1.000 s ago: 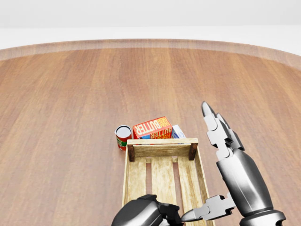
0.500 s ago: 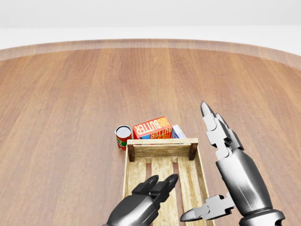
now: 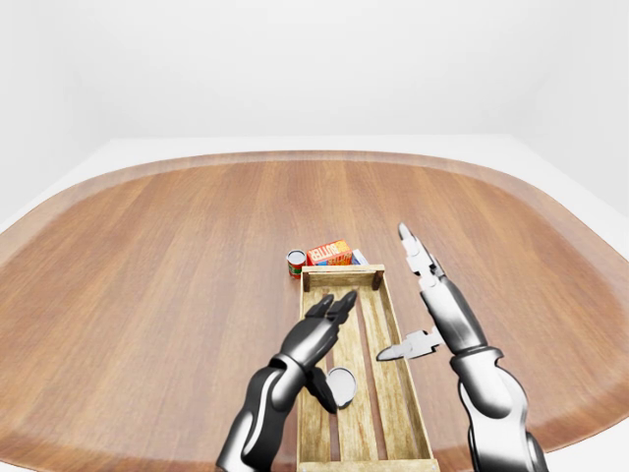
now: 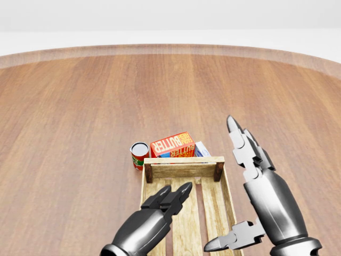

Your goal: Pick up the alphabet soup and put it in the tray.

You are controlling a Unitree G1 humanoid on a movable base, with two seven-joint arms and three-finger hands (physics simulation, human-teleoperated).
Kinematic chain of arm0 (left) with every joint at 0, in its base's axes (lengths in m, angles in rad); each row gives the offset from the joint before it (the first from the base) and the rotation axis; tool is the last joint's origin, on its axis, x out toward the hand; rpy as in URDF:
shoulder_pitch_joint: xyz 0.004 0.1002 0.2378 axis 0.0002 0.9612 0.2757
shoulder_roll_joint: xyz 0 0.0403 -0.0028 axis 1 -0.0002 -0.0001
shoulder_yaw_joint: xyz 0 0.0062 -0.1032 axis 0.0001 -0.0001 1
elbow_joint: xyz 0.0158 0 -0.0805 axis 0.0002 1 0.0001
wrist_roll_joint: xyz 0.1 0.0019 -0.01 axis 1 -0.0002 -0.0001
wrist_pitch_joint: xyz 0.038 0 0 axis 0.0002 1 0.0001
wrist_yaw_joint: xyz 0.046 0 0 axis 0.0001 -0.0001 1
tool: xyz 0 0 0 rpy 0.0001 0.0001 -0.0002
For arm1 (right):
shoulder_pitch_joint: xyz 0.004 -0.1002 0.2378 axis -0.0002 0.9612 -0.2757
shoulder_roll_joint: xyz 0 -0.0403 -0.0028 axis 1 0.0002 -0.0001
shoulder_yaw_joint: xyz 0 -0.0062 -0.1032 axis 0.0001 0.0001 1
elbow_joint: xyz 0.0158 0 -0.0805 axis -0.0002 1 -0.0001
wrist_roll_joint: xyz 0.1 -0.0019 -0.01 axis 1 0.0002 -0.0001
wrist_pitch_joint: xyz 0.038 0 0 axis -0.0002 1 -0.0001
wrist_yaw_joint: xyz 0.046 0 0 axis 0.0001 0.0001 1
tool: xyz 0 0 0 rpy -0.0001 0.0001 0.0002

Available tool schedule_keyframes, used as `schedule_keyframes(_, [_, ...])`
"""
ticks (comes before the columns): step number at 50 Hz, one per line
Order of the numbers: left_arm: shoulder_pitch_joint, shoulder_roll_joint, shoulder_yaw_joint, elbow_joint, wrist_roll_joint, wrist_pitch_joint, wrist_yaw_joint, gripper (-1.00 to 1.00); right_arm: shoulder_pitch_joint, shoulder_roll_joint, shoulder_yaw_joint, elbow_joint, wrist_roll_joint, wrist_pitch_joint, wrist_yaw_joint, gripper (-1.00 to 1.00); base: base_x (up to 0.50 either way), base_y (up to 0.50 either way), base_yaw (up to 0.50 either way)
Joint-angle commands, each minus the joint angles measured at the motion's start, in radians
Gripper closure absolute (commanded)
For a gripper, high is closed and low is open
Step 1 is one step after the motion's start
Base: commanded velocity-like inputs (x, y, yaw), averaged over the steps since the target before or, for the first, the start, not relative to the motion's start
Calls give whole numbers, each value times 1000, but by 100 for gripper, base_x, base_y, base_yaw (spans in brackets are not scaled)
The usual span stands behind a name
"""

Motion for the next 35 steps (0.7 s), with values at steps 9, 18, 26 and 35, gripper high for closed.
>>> schedule_keyframes(9, [-46, -15, 74, -143, -126, 33, -45, -100, 0, 0, 3, 4, 1, 0, -2, -98, 0, 0, 0])
schedule_keyframes(18, [-108, -7, 147, -242, -219, 139, -61, -100, -3, 0, 10, 14, 1, 0, -6, -98, 0, 0, 0])
schedule_keyframes(26, [-142, 7, 213, -306, -306, 175, -44, -100, -4, -1, 12, 17, 1, 0, -8, -98, 0, 0, 0])
schedule_keyframes(35, [-182, 24, 278, -350, -399, 175, 8, -100, -7, -1, 13, 23, -1, 0, -14, -98, 0, 0, 0])
